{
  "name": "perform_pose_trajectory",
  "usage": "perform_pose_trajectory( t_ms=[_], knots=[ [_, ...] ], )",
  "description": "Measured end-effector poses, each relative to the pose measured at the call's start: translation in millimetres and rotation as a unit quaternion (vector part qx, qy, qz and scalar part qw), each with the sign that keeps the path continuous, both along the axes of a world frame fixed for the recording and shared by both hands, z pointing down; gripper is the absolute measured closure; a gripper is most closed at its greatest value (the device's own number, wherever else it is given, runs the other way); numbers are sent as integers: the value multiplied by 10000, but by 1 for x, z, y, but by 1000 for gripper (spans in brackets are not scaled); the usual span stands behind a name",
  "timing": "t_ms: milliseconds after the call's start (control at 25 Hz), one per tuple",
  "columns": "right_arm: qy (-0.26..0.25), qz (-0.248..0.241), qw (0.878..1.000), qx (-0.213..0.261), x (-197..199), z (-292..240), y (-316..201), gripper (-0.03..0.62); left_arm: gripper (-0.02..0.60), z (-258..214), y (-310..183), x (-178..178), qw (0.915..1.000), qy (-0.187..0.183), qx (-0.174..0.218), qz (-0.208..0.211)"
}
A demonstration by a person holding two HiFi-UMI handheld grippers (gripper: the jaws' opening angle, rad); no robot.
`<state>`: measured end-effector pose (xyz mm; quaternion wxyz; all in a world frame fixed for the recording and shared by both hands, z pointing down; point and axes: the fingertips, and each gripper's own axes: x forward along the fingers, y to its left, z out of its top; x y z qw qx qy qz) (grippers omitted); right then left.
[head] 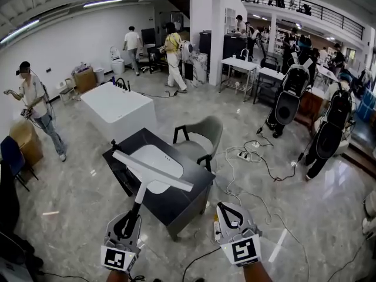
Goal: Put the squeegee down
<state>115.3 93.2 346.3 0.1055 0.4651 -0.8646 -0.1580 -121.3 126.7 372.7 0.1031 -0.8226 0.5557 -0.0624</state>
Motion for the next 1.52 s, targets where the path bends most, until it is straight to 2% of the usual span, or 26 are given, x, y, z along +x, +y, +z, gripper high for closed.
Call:
perform_pose_trajectory(
  t_ms=[80, 280, 560, 1160, 1520],
  knots=[
    [31, 28, 10000, -22, 5, 2, -2, 583, 486, 3, -4, 6, 9999, 84, -50, 40],
    [41, 168, 9998, -111, 12, 8, -12, 583, 488, 4, -23, 9, 9998, -72, -8, 161],
    [208, 641, 9977, -85, 10, -4, -37, 583, 488, 1, -72, 2, 9982, 39, 6, 600],
    [246, 1339, 9906, -138, -51, -2, -123, 583, 488, 20, -193, -58, 9914, 186, -61, 1291],
    [295, 1614, 9864, -124, -73, -2, -143, 583, 486, 20, -227, -76, 9867, 311, -26, 1594]
  ],
)
